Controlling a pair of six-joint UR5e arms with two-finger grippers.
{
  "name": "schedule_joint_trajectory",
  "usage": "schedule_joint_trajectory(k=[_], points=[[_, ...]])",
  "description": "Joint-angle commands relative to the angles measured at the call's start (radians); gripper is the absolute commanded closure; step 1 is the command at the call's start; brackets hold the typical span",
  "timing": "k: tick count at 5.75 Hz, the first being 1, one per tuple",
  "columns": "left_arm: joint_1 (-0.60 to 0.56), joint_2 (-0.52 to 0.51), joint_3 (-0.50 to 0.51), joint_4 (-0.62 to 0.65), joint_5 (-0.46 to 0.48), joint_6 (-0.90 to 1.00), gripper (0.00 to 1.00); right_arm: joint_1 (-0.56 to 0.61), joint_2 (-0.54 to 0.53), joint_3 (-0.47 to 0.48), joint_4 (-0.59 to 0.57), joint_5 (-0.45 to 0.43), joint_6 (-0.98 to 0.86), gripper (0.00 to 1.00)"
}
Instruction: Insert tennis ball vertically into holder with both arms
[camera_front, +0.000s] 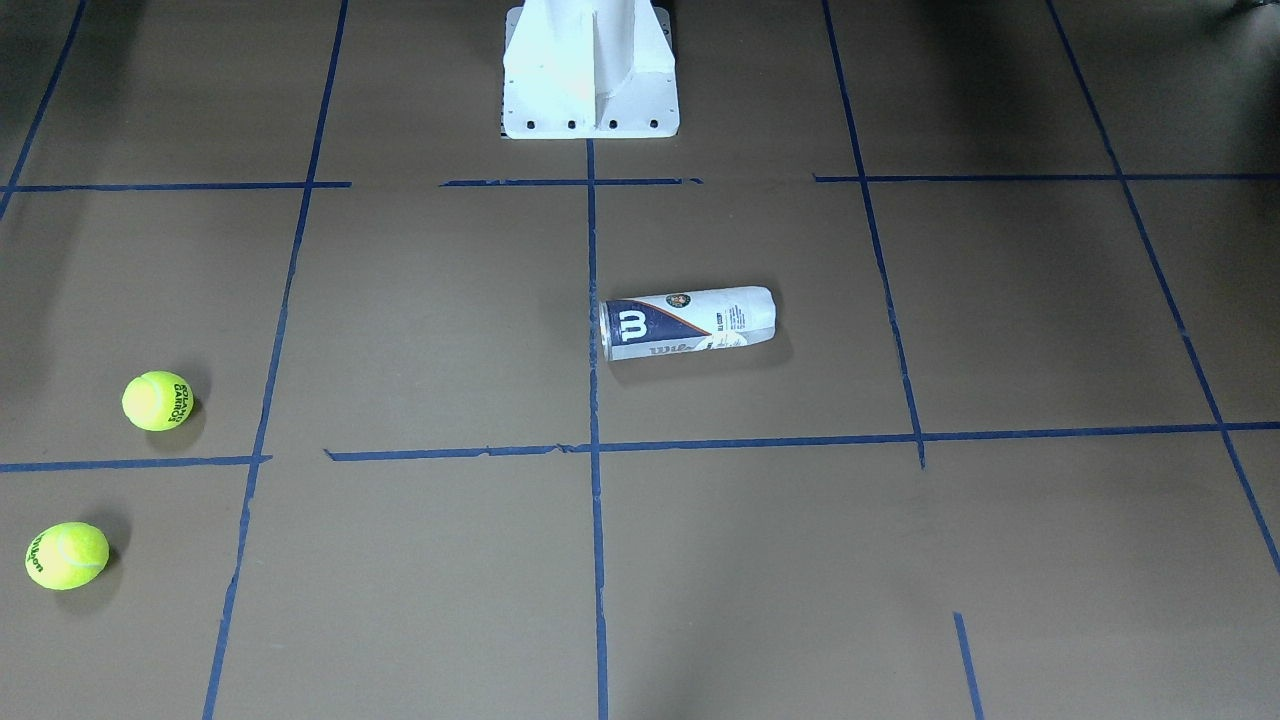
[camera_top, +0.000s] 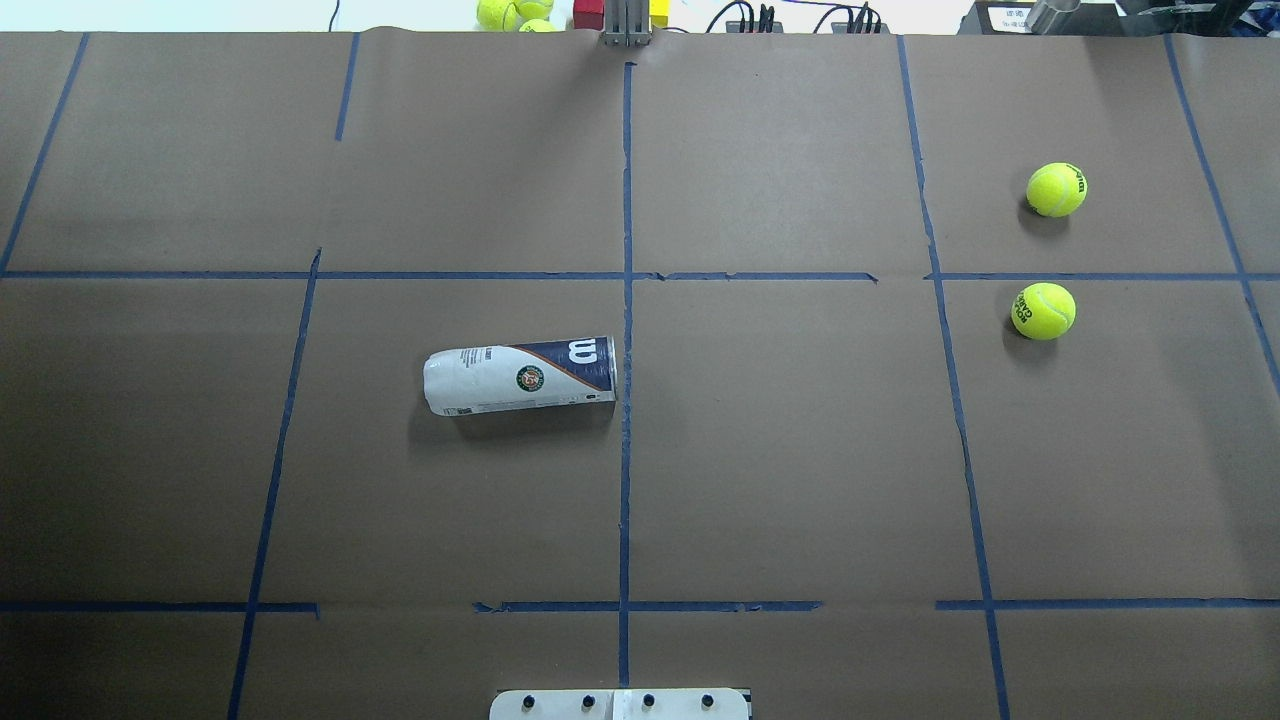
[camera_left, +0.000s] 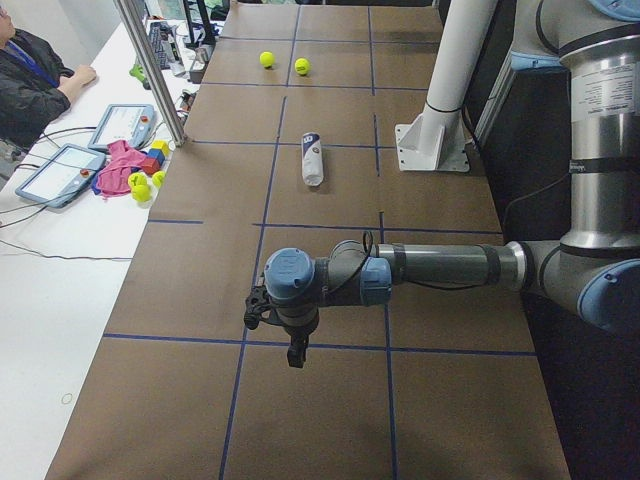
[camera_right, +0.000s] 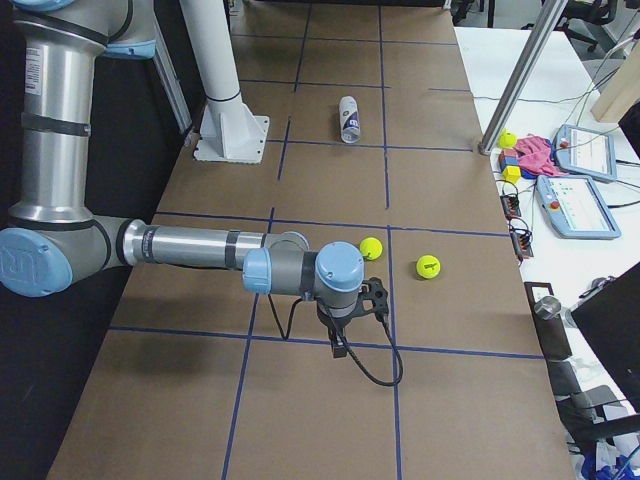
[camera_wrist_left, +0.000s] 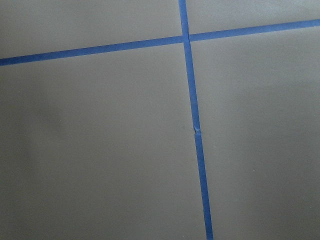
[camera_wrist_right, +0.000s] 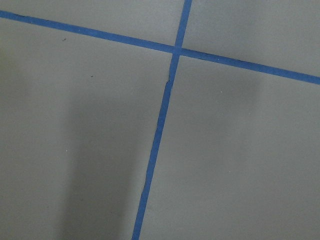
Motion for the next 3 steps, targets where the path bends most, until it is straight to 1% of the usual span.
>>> schedule_joint_trajectory(k=[1, 2, 3], points=[[0.002, 0.0, -0.015, 0.002, 0.005, 0.0, 0.0, 0.0, 0.0, -0.001, 0.0, 0.0, 0.0, 0.0], [0.015, -0.002, -0.028, 0.002, 0.006, 0.0, 0.0, 0.0, 0.002, 0.001, 0.0, 0.0, 0.0, 0.0], [0.038, -0.017, -0.031, 0.0, 0.032, -0.003, 0.0, 0.0, 0.002, 0.001, 0.0, 0.0, 0.001, 0.0]])
